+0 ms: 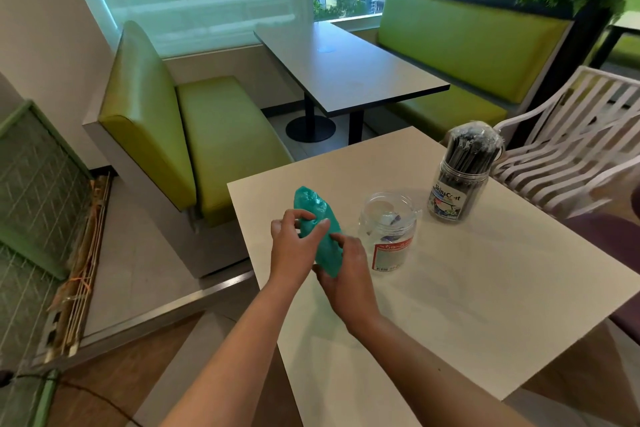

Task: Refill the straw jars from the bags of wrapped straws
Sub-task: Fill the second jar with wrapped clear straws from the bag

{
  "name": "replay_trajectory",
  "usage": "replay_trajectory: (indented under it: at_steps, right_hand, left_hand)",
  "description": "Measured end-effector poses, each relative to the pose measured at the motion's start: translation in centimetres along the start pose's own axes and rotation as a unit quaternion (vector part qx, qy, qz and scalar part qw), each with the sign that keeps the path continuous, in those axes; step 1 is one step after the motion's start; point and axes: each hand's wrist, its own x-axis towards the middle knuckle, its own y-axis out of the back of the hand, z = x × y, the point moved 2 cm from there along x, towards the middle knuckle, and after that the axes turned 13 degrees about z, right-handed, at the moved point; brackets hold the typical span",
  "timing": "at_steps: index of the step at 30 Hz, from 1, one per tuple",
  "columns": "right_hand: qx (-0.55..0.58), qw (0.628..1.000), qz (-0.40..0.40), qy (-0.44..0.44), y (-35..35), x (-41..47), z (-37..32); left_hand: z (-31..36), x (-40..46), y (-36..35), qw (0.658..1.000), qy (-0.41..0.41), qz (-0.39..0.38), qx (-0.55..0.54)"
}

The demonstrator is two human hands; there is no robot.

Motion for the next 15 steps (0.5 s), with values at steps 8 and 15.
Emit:
replay_trajectory:
  at_steps: [8, 15]
  right_hand:
    - [0.106, 0.986, 0.043, -0.123, 2.1, 2.7, 0.1]
    - [0.202, 0.948, 0.031, -0.242, 4.7, 4.9, 1.7]
  left_hand:
    - [0.1, -0.1, 0.3, 0.996, -0.016, -0.067, -0.057]
    - [-2.3, 1.3, 1.1, 0.988, 0.082, -0.123, 0.035]
